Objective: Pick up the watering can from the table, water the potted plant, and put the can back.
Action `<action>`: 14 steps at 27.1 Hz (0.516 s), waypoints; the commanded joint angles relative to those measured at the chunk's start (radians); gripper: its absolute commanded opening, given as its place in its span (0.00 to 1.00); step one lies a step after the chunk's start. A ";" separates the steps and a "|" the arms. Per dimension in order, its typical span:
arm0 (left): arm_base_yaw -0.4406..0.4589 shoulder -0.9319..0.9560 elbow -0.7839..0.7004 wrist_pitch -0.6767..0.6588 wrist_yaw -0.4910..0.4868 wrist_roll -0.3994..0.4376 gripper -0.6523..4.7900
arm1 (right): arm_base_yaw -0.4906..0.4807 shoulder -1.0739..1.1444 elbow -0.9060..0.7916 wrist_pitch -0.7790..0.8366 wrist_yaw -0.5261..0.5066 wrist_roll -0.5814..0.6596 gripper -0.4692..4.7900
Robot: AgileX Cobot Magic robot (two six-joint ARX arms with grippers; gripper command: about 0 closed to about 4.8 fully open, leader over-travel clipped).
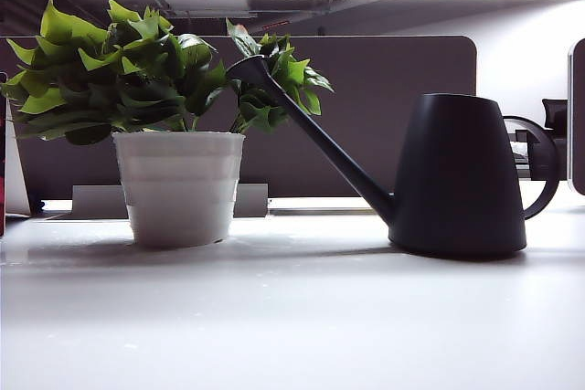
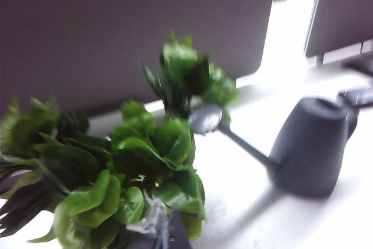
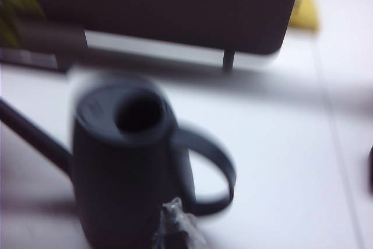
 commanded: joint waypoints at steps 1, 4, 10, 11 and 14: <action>0.002 -0.138 -0.077 -0.003 -0.004 -0.056 0.11 | 0.000 -0.118 0.006 0.004 0.001 0.060 0.07; 0.002 -0.266 -0.172 0.009 -0.004 -0.082 0.11 | 0.000 -0.203 -0.012 -0.005 0.000 0.098 0.07; 0.002 -0.385 -0.362 0.021 -0.015 -0.122 0.11 | 0.002 -0.338 -0.175 0.005 0.000 0.158 0.07; 0.001 -0.389 -0.391 0.038 -0.015 -0.137 0.11 | 0.006 -0.365 -0.208 0.013 0.003 0.169 0.07; 0.001 -0.391 -0.491 0.156 -0.015 -0.171 0.11 | 0.008 -0.454 -0.313 0.068 0.014 0.175 0.07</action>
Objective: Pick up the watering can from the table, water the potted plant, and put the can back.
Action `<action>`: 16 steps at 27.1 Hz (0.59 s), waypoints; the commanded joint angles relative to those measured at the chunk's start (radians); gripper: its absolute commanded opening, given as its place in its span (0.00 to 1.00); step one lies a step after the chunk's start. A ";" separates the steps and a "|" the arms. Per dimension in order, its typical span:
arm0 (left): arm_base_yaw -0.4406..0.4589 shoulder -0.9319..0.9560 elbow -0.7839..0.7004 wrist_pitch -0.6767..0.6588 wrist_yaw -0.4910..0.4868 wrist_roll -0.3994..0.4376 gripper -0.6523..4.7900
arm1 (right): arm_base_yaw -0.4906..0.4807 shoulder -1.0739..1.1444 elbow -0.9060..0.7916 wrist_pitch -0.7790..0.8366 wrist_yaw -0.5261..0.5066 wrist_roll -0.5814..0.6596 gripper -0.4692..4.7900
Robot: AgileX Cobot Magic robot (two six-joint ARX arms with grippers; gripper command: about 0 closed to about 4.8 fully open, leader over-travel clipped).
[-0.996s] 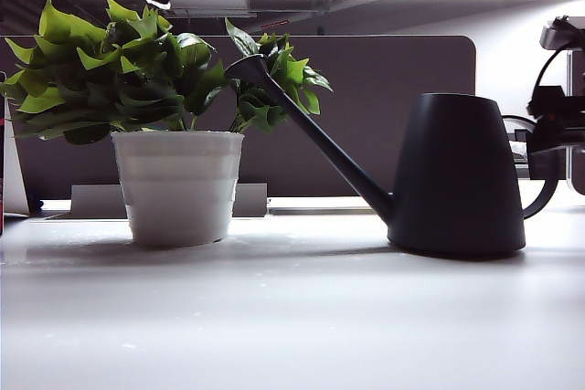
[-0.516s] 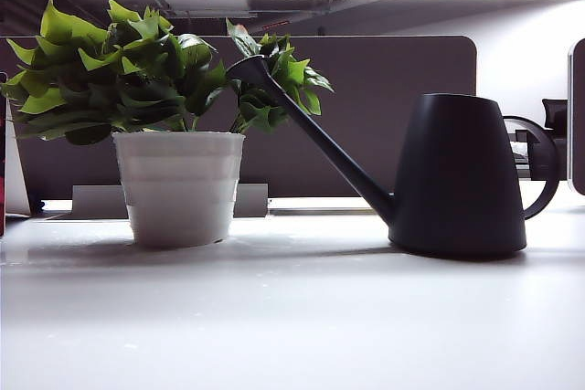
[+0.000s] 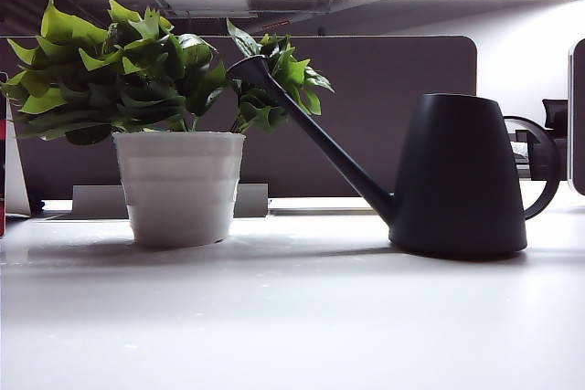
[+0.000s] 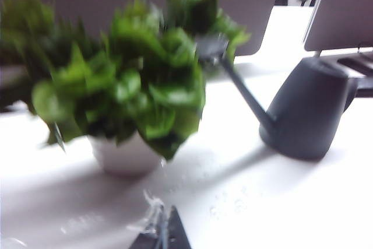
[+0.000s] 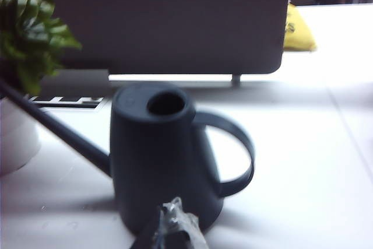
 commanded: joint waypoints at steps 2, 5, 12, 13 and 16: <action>0.000 -0.001 -0.137 0.230 -0.002 -0.042 0.11 | 0.002 -0.125 -0.132 0.117 0.023 0.017 0.07; 0.000 -0.002 -0.242 0.350 -0.002 -0.072 0.11 | 0.002 -0.194 -0.209 0.124 0.036 0.018 0.07; 0.001 -0.002 -0.415 0.408 -0.003 -0.095 0.11 | 0.000 -0.311 -0.325 0.115 0.075 0.072 0.07; 0.001 -0.002 -0.430 0.409 -0.005 -0.099 0.11 | 0.000 -0.317 -0.337 0.106 0.075 0.075 0.07; 0.000 -0.002 -0.443 0.361 -0.018 -0.102 0.11 | 0.000 -0.336 -0.357 0.059 0.075 0.097 0.07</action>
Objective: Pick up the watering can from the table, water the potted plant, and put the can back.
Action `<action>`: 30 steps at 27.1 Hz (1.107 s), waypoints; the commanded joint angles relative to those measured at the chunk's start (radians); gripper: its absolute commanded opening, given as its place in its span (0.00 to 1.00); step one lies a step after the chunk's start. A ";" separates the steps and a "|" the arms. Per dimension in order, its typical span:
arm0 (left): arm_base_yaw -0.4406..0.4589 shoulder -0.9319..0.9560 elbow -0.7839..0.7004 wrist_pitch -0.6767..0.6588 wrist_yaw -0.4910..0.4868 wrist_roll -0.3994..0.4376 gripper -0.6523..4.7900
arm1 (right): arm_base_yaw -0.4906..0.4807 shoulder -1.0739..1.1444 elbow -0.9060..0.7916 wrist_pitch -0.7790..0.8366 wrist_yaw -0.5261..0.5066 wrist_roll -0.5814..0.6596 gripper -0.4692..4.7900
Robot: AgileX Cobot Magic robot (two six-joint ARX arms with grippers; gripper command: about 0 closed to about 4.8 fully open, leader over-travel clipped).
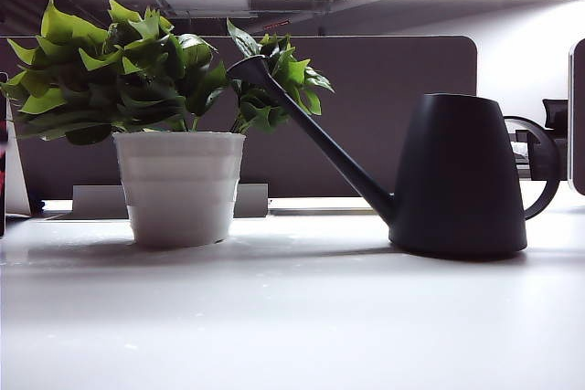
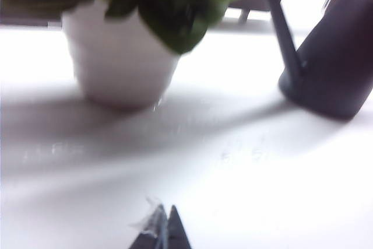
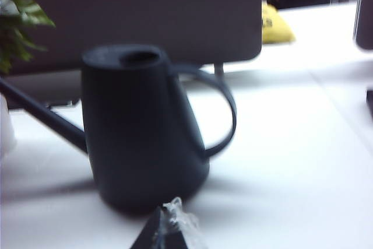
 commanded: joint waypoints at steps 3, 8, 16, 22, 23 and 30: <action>0.001 0.000 0.002 -0.023 -0.013 -0.003 0.11 | 0.001 -0.025 -0.008 -0.073 0.011 0.025 0.07; 0.001 0.000 0.003 -0.045 0.010 -0.001 0.11 | 0.000 -0.033 -0.008 -0.103 0.033 0.026 0.07; 0.001 0.000 0.002 -0.046 0.006 -0.001 0.11 | 0.000 -0.033 -0.008 -0.102 0.033 0.025 0.08; 0.082 -0.061 0.003 -0.059 0.038 -0.001 0.11 | 0.000 -0.033 -0.008 -0.102 0.033 0.025 0.08; 0.114 -0.076 0.003 -0.059 0.055 -0.001 0.11 | 0.000 -0.033 -0.008 -0.102 0.033 0.025 0.08; 0.397 -0.149 0.003 -0.052 0.066 -0.001 0.11 | 0.001 -0.033 -0.008 -0.102 0.034 0.025 0.08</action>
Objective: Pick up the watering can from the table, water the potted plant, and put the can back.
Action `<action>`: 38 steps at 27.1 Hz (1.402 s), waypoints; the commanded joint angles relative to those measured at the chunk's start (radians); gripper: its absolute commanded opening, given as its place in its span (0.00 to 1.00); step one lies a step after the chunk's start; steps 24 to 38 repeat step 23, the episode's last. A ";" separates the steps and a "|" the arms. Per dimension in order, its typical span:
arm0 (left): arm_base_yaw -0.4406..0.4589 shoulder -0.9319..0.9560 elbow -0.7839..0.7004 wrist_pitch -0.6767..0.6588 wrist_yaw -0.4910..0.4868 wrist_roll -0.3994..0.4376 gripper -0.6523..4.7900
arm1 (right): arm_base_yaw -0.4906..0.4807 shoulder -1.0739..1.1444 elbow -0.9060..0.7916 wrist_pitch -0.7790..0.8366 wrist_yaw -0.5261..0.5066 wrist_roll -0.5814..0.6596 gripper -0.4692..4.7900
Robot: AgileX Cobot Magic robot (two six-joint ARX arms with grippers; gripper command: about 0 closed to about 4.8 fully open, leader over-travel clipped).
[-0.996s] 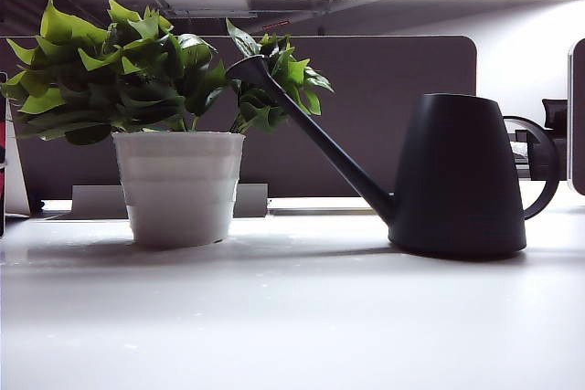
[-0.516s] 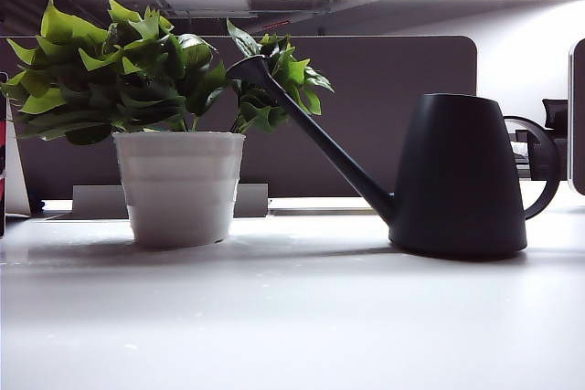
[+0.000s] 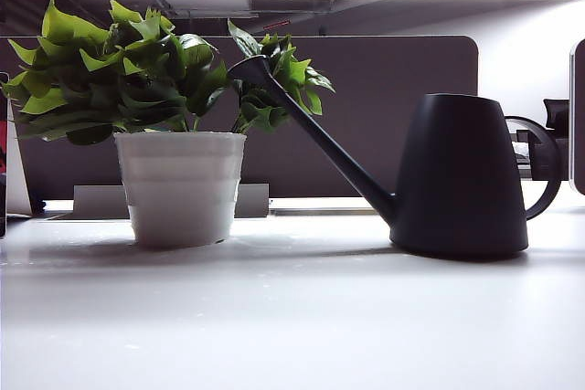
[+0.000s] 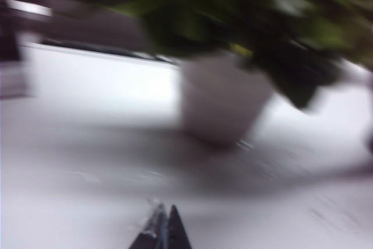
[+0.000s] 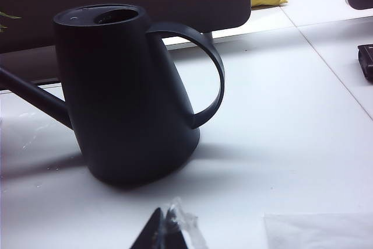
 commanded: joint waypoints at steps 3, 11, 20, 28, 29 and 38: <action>0.147 -0.009 0.001 0.010 0.003 0.005 0.11 | 0.002 0.000 -0.005 0.010 0.002 0.003 0.08; 0.196 -0.009 0.001 0.010 0.004 0.005 0.11 | 0.001 0.000 -0.005 0.010 0.002 0.003 0.08; 0.197 -0.009 0.001 0.010 0.004 0.005 0.11 | 0.001 0.000 -0.005 0.010 0.002 0.003 0.08; 0.197 -0.009 0.001 0.010 0.004 0.005 0.11 | 0.001 0.000 -0.005 0.010 0.002 0.003 0.08; 0.197 -0.009 0.001 0.010 0.004 0.005 0.11 | 0.001 0.000 -0.005 0.010 0.002 0.003 0.08; 0.197 -0.009 0.001 0.010 0.004 0.005 0.11 | 0.001 0.000 -0.005 0.010 0.002 0.003 0.08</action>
